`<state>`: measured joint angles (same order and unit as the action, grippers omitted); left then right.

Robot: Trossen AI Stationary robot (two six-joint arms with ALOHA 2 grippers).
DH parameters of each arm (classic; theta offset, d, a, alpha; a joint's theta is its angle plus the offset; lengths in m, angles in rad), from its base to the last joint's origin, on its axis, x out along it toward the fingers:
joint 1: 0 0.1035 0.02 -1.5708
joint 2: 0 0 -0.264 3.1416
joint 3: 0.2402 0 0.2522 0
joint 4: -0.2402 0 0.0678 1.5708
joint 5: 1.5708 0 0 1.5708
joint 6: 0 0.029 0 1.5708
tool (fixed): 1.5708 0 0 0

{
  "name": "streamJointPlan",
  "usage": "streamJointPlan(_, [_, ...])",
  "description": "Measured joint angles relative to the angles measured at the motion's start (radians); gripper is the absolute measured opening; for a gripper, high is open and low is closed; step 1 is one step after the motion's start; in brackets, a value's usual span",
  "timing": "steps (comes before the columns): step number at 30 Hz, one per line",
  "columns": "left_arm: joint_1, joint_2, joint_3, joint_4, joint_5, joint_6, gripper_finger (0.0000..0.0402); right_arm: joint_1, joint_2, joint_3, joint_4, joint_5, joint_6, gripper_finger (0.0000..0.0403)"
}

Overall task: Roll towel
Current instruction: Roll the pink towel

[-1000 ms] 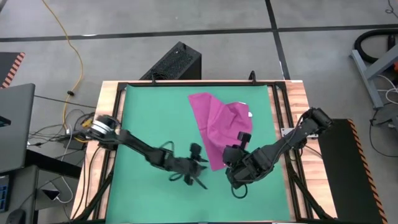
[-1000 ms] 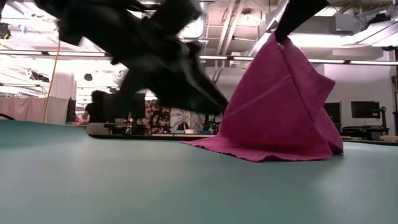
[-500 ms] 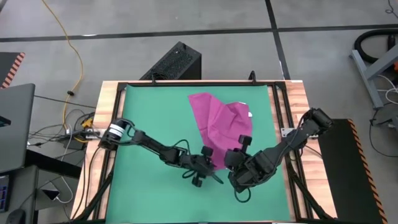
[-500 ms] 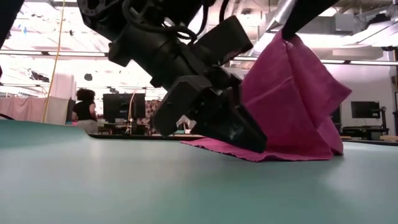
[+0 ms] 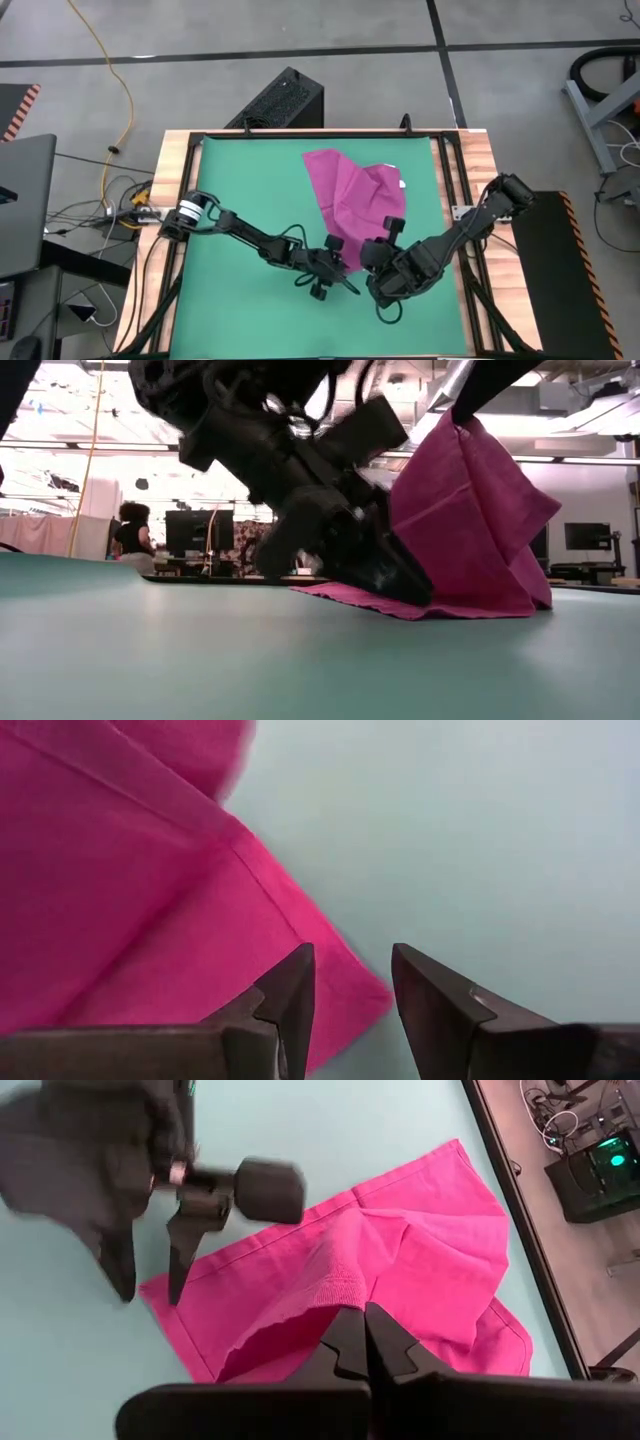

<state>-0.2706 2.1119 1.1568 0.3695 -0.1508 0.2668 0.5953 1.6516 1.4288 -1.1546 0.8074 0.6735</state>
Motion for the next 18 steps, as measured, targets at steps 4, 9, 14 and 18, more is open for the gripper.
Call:
streamJointPlan(4, [-0.004,0.034,0.003,-0.001,-0.027,-0.01,0.0126,0.001,0.0,0.0,0.007,0.0,0.0,0.0])
streamJointPlan(9, [-0.009,0.038,0.004,-0.045,-0.08,-0.045,0.0115,0.002,0.0,0.0,0.009,0.0,0.0,0.0])
streamJointPlan(14, [-0.002,0.034,0.006,-0.095,-0.092,-0.114,0.0024,0.005,0.0,0.0,0.008,0.0,0.0,0.0])
streamJointPlan(18, [0.009,0.033,0.006,-0.107,-0.095,-0.177,0.0003,0.009,0.0,0.0,0.011,0.0,0.0,0.0])
